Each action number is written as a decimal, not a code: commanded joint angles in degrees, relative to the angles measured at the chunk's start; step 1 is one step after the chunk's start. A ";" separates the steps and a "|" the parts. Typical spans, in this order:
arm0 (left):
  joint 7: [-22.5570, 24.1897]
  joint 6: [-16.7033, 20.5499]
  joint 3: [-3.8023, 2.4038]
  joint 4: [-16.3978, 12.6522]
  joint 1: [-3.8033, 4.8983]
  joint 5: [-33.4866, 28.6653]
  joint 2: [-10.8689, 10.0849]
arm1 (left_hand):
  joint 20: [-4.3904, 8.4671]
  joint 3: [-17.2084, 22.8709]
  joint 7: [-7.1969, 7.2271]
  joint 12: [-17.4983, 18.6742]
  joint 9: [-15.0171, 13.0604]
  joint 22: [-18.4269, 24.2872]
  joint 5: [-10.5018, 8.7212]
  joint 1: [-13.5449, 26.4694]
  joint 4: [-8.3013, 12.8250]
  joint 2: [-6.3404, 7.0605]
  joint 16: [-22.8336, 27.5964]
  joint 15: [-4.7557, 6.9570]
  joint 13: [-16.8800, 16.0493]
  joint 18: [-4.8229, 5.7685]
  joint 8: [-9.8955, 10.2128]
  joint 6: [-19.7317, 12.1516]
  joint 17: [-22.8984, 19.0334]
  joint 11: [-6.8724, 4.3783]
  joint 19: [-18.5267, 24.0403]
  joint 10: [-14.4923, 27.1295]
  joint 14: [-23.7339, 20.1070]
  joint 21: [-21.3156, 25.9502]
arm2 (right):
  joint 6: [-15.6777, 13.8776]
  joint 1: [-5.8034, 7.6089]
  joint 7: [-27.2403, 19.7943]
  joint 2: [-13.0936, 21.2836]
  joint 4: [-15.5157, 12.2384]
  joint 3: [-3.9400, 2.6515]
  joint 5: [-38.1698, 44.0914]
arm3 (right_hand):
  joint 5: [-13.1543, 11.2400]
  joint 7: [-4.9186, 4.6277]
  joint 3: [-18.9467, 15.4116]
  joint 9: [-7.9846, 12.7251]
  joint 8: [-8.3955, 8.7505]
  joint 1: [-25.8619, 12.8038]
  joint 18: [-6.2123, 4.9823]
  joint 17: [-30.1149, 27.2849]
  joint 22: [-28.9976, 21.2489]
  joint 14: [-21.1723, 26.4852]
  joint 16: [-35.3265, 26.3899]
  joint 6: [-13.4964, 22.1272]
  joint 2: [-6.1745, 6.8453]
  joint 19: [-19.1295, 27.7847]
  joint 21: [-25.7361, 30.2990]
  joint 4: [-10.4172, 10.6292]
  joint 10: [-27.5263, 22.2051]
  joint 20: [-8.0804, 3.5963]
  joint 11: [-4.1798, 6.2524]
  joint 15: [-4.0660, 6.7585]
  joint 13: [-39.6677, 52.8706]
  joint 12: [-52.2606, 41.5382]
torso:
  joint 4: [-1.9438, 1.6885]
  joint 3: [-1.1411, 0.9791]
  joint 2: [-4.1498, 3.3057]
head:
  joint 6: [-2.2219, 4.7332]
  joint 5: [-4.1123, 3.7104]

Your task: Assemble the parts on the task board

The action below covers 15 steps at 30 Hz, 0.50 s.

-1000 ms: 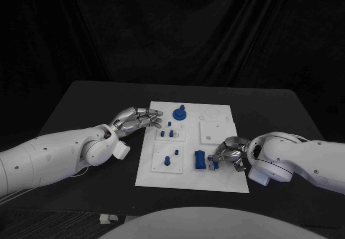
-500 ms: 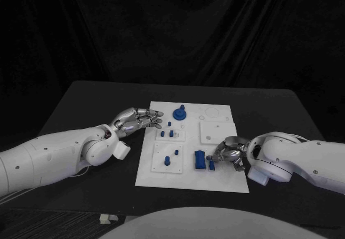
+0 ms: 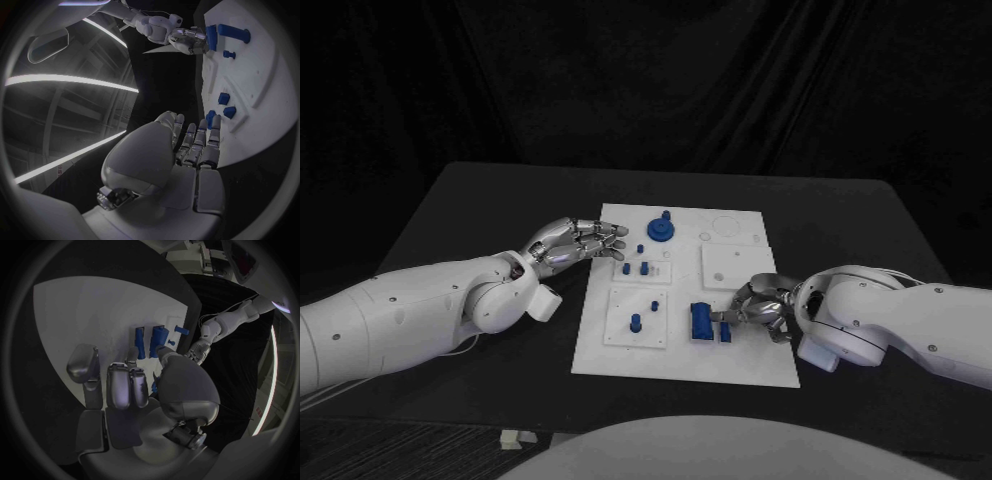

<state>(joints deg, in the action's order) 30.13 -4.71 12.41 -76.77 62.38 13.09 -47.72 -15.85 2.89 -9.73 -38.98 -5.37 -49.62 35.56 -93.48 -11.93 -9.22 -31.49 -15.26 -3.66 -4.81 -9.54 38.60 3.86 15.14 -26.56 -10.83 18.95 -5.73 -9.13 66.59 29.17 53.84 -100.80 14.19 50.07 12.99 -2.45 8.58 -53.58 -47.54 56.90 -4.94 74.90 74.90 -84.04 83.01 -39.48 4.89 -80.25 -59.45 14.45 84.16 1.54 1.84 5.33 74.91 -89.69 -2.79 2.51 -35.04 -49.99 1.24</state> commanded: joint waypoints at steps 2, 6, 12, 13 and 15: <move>0.37 -0.90 -0.06 -0.03 -0.15 -0.33 0.05 | 0.02 0.36 -0.29 0.41 0.08 -0.10 0.27 0.58 0.05 0.05 0.38 -0.34 -0.03 0.40 -0.09 -0.07 -0.02 -0.08 0.32 -0.15 0.11 -0.24 | -1.42 -0.12 -0.09 0.30 -0.27 -0.02 1.58 | -0.49 -0.02 -0.34 -0.08 -0.31 -0.53 -1.15 2.09 6.97 -2.69 -0.27 0.47 -0.30 0.47 0.36 0.08 5.84 0.02 -0.39 -0.49 15.09 -0.31 | 0.04 0.00 0.01 | -0.01 -0.05; 0.52 -0.85 -0.06 -0.06 -0.19 -0.33 -0.04 | 0.02 0.36 -0.29 0.41 0.08 -0.10 0.27 0.58 0.05 0.05 0.38 -0.34 -0.03 0.40 -0.09 -0.07 -0.02 -0.08 0.32 -0.15 0.11 -0.24 | -6.81 -0.12 -3.67 1.04 -0.60 -0.02 3.91 | 1.31 -0.25 -0.64 0.20 0.55 -0.82 -1.15 2.11 6.97 -2.69 -0.24 1.75 -1.51 0.47 0.46 0.96 5.84 0.07 -0.54 -0.58 15.09 -0.31 | -0.01 -0.02 -0.02 | -0.01 -0.08; 1.11 -0.43 -0.06 -0.24 -0.22 -0.33 -0.41 | 0.02 0.53 -0.28 0.44 0.09 -0.11 0.32 0.56 0.12 0.05 0.37 -0.35 -0.03 0.41 -0.09 -0.07 -0.01 -0.08 0.32 -0.15 0.13 -0.25 | -20.11 -0.12 -14.95 3.25 -1.31 0.00 11.54 | 9.06 -2.08 -1.19 9.59 9.69 0.59 -0.30 5.89 8.22 -3.79 2.13 2.52 -2.67 -1.29 -4.27 2.13 5.84 0.96 -2.10 -1.91 15.09 -0.31 | 0.03 -0.03 0.00 | -0.01 0.17; 1.16 -0.40 -0.06 -0.26 -0.22 -0.33 -0.44 | 0.02 0.53 -0.28 0.44 0.09 -0.11 0.32 0.56 0.12 0.05 0.37 -0.35 -0.03 0.41 -0.09 -0.07 -0.01 -0.08 0.32 -0.15 0.13 -0.25 | -21.24 -0.12 -16.42 3.53 -1.37 0.00 12.25 | 9.20 -2.27 -1.27 10.65 10.53 0.62 -0.19 6.20 8.34 -3.87 2.32 2.49 -2.70 -1.45 -4.76 2.15 5.84 1.09 -2.14 -1.95 15.09 -0.31 | 0.04 -0.04 0.01 | -0.01 0.23; 1.35 -0.26 -0.06 -0.32 -0.23 -0.33 -0.54 | 0.03 0.63 -0.24 0.45 0.08 -0.12 0.36 0.55 0.17 0.06 0.37 -0.34 -0.03 0.41 -0.11 -0.03 -0.01 -0.07 0.32 -0.18 0.14 -0.27 | -23.65 -0.12 -20.04 4.23 -1.51 0.00 13.69 | 9.39 -2.41 -1.43 12.98 12.19 0.68 0.03 7.02 8.70 -4.10 2.81 1.73 -2.70 -1.92 -6.25 2.11 5.84 1.18 -2.37 -2.18 15.09 -0.31 | 0.08 -0.03 0.01 | -0.01 0.25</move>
<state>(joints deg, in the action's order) 30.17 -4.79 12.39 -76.89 62.24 13.09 -48.29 -15.85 3.04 -9.73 -38.76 -5.37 -49.67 35.56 -93.48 -11.78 -9.22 -31.49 -15.25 -3.66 -4.81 -9.54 38.59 3.86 15.14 -26.56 -10.82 18.95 -5.73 -23.27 66.57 18.31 57.89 -102.02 14.21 57.90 22.10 -4.96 7.35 -40.51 -35.19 57.22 -4.93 74.90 74.95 -84.03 85.77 -37.69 1.85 -82.04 -65.68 16.52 83.96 2.87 -0.04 3.65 74.91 -89.69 -2.76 2.48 -35.04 -49.99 1.40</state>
